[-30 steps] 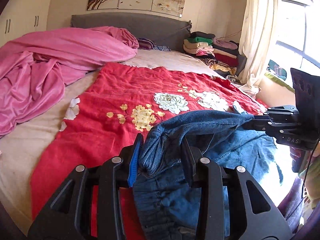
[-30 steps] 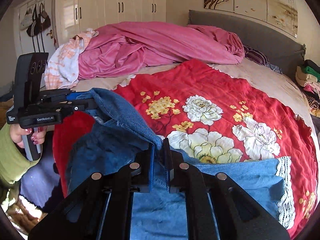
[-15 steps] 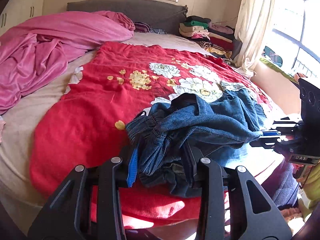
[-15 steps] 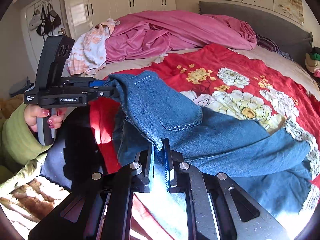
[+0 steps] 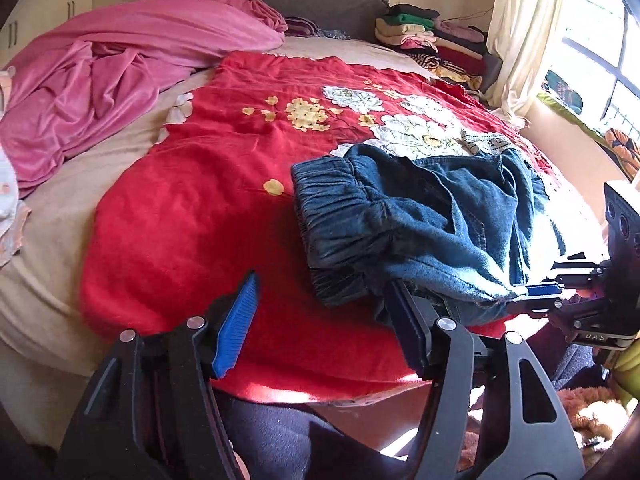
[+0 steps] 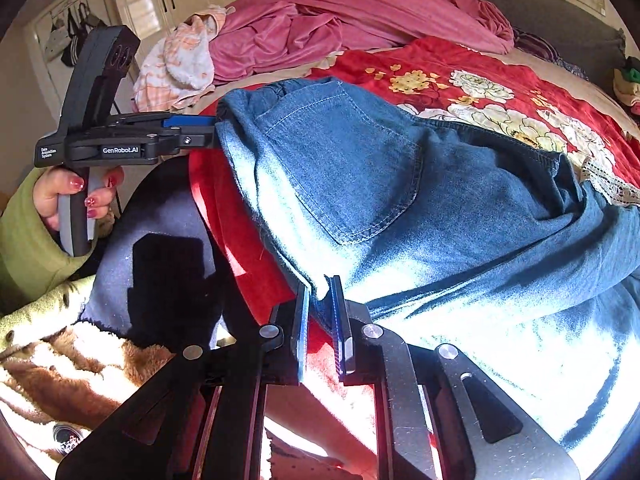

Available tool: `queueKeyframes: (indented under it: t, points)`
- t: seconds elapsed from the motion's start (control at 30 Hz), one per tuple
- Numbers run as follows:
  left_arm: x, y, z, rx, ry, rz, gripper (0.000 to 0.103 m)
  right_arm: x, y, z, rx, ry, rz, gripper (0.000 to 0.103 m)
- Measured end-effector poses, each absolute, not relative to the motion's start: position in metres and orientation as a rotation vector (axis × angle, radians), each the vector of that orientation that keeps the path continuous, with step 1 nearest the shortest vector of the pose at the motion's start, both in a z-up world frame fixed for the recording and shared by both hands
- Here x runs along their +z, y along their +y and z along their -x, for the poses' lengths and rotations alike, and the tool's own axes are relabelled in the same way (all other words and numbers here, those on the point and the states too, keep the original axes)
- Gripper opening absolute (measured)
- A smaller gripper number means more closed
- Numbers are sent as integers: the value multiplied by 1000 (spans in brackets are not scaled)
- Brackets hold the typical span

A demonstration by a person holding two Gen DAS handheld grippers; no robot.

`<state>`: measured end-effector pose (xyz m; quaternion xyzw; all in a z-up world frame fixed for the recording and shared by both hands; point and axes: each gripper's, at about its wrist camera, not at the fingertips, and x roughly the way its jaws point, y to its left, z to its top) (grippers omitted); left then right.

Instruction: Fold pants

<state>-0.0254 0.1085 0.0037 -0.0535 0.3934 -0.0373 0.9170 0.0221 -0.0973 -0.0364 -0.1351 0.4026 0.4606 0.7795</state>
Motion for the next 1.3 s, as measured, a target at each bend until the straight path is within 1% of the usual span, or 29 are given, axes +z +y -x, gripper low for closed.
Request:
queueKeyframes:
  t: [0.2, 0.27, 0.33, 0.47, 0.57, 0.63, 0.7, 0.83, 0.87, 0.9, 0.93, 1.0, 1.07, 1.17, 1.3]
  points:
    - [44, 89, 41, -125, 718, 91, 56, -50, -99, -26, 978, 921, 257, 12]
    - [45, 75, 32, -155, 718, 88, 56, -50, -99, -25, 984, 925, 246, 16]
    - [36, 57, 17, -194, 752, 72, 56, -46, -101, -23, 992, 926, 244, 22]
    - [-1, 28, -9, -196, 871, 0, 55, -24, -121, -18, 977, 875, 200, 26]
    - [-23, 20, -15, -159, 926, -80, 55, -7, -139, -22, 924, 822, 150, 32]
    - [-29, 22, -16, -156, 928, -78, 55, -3, -140, -30, 899, 813, 145, 40]
    - [-32, 24, -16, -155, 923, -70, 55, -7, -134, -41, 864, 834, 146, 43]
    - [-35, 27, -16, -159, 905, -49, 56, -43, -117, -65, 781, 972, 162, 43]
    - [-35, 28, -16, -162, 900, -40, 56, -50, -116, -67, 779, 976, 162, 43]
    - [-33, 28, -16, -164, 895, -29, 56, -51, -117, -68, 790, 968, 156, 44]
    - [-29, 29, -14, -167, 888, -20, 56, -48, -119, -69, 810, 975, 148, 48]
    - [-11, 31, -6, -197, 837, 6, 56, -35, -128, -71, 834, 965, 104, 47]
    - [12, 33, 5, -199, 774, 13, 57, -16, -144, -74, 820, 916, 71, 47]
    - [40, 29, 9, -214, 723, 13, 61, 9, -165, -88, 726, 848, 74, 48]
    - [49, 2, -2, -296, 717, -7, 62, 24, -190, -119, 589, 823, 79, 48]
